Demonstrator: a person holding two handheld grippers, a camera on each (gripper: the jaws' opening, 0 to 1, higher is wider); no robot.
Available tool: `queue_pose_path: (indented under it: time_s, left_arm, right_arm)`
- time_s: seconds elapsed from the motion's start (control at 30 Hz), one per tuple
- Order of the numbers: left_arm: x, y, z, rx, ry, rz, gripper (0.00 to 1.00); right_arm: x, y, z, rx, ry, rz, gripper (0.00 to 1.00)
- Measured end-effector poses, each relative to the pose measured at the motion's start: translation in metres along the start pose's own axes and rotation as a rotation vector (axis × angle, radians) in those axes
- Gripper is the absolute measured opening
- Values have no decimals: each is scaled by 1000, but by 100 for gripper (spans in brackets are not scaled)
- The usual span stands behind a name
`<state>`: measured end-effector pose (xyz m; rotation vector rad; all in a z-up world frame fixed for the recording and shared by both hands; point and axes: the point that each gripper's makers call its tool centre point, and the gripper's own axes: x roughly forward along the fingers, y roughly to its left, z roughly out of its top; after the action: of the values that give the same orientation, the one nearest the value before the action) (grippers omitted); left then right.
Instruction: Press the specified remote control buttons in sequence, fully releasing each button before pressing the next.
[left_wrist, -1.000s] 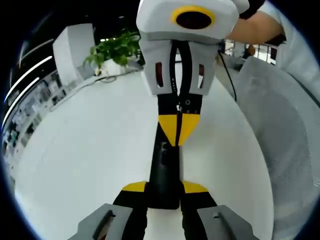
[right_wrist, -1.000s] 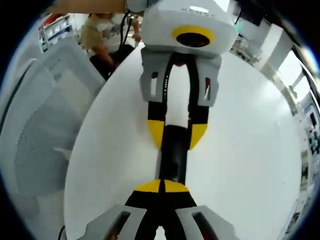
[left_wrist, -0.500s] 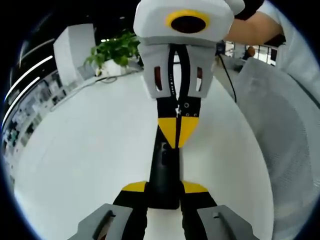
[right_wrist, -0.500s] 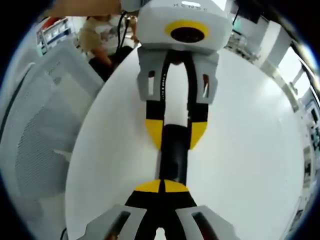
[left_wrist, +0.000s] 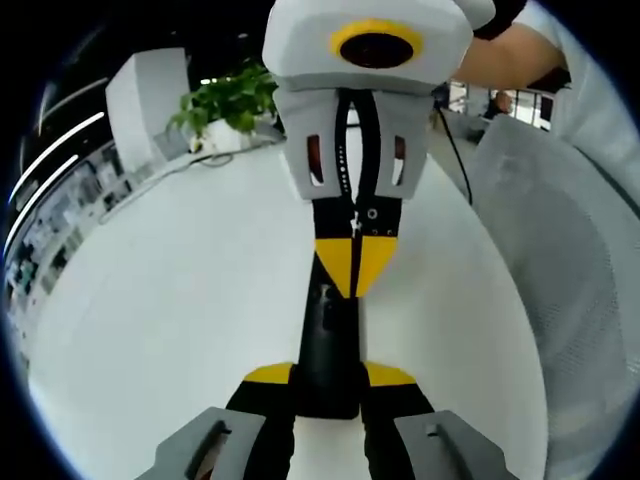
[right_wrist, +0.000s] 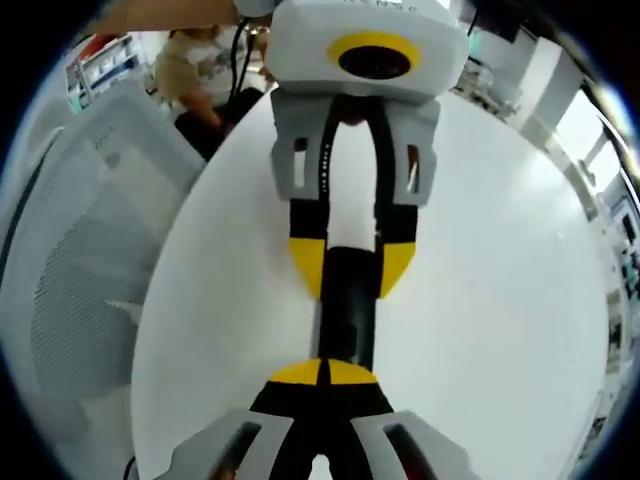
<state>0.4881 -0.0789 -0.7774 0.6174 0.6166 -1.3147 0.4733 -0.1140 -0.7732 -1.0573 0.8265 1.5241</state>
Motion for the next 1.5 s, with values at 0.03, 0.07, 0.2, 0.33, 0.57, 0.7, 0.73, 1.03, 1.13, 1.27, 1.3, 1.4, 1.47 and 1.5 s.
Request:
queue_pose_path:
  time_s: [0.03, 0.07, 0.2, 0.33, 0.57, 0.7, 0.73, 1.03, 1.13, 1.27, 1.3, 1.4, 1.47, 1.5]
  left_arm:
    - [0, 0, 0, 0, 0, 0, 24]
    - [0, 0, 0, 0, 1, 0, 24]
    - [0, 0, 0, 0, 1, -1, 24]
    - [0, 0, 0, 1, 2, -1, 24]
    - [0, -1, 0, 5, 6, 3, 24]
    - [0, -1, 1, 5, 6, 6, 24]
    - [0, -1, 1, 4, 6, 6, 24]
    - [-1, -2, 0, 4, 9, 5, 24]
    - [-1, -2, 0, 4, 10, 4, 24]
    - [-1, -2, 0, 4, 11, 4, 24]
    - [-1, -2, 0, 4, 11, 4, 24]
    - [-1, -2, 0, 4, 11, 4, 24]
    - [-1, -1, 0, 4, 12, 4, 24]
    - [0, -1, 0, 4, 12, 3, 24]
  right_arm:
    - [0, 0, 0, 3, -1, 1, 0]
    - [0, 0, 0, 3, -1, 1, 0]
    - [0, 0, 0, 3, 1, 1, 0]
    - [0, 0, 0, 4, -3, 0, 0]
    - [-1, 0, 0, 16, -16, -6, 0]
    - [-1, 0, 0, 17, -22, -9, 0]
    - [-1, 0, 0, 15, -21, -10, 0]
    - [-1, 2, 1, 8, -21, -13, 0]
    - [-2, 2, 1, 5, -21, -16, 0]
    - [-4, 1, 3, 3, -27, -23, 0]
    - [-5, 1, 4, 4, -31, -23, 0]
    - [-7, -1, 5, 1, -32, -28, 0]
    - [-8, -1, 5, -2, -33, -32, 0]
    - [-9, -2, 6, -1, -34, -33, 0]
